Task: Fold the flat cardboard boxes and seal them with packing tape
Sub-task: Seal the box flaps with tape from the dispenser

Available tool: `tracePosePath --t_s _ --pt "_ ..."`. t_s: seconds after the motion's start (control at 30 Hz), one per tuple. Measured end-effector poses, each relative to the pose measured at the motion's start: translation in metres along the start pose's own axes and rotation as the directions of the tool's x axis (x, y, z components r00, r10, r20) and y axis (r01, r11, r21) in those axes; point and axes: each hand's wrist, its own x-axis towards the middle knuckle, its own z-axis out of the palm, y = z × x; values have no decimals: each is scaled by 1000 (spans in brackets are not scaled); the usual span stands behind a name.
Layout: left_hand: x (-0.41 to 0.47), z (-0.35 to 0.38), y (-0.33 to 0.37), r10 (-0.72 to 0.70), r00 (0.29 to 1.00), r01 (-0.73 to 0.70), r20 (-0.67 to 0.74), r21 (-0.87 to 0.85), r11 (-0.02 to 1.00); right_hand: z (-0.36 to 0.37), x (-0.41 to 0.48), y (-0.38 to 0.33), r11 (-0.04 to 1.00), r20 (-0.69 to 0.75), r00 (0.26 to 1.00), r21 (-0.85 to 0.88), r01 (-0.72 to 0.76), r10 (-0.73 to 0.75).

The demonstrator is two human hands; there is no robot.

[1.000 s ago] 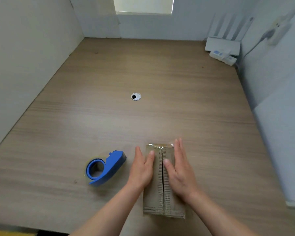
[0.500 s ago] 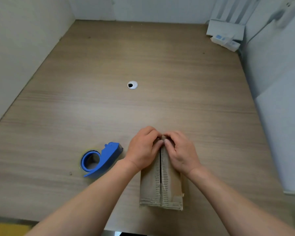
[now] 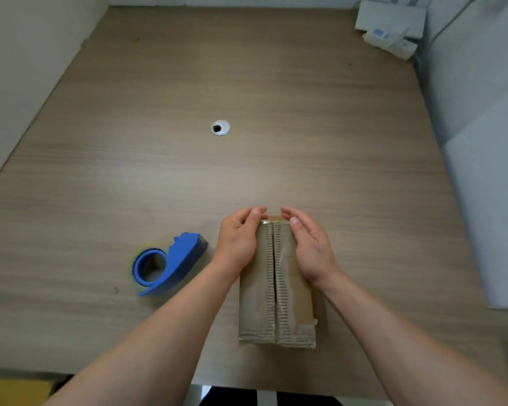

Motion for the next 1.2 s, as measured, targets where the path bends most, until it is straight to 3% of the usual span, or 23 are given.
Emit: tracePosePath --t_s 0.13,0.33,0.4,0.47,0.53,0.6,0.67,0.73,0.9,1.0,1.07,1.2 --pt "1 -1 1 -116 991 125 72 -125 984 0 -3 1 998 24 999 50 -41 40" --pt "4 0 -1 -108 993 110 39 -82 991 -6 3 9 993 15 993 8 -118 118" --pt "5 2 -2 -90 996 91 22 -31 995 -6 4 12 993 -8 994 -27 -112 112" --pt "5 2 -3 -6 1000 8 -15 172 985 -4 4 10 992 -34 995 -90 -92 89" --pt "-2 -4 0 173 985 -142 -19 483 864 -2 3 5 984 -46 997 -166 -68 61" --pt "-23 -8 2 331 939 -309 89 640 704 -2 4 3 974 -43 998 -218 -56 48" --pt "-53 -8 -7 311 922 -375 232 739 560 -3 3 3 968 -64 996 -242 -70 56" --pt "-72 -10 -21 222 929 -369 297 791 488 0 0 0 959 -85 996 -276 -63 41" --pt "-69 -11 -23 214 921 -388 325 750 536 -6 -29 -4 957 -160 986 -276 -95 51" --pt "-62 -24 -25 192 889 -431 416 618 658 -8 -71 8 950 -102 995 -313 -27 -5" --pt "-64 -34 -29 191 865 -456 463 570 683 -7 -97 22 944 -67 997 -330 16 -41" --pt "-76 -36 -41 291 903 -424 317 536 730 1 -104 28 962 -127 992 -274 -14 -22"
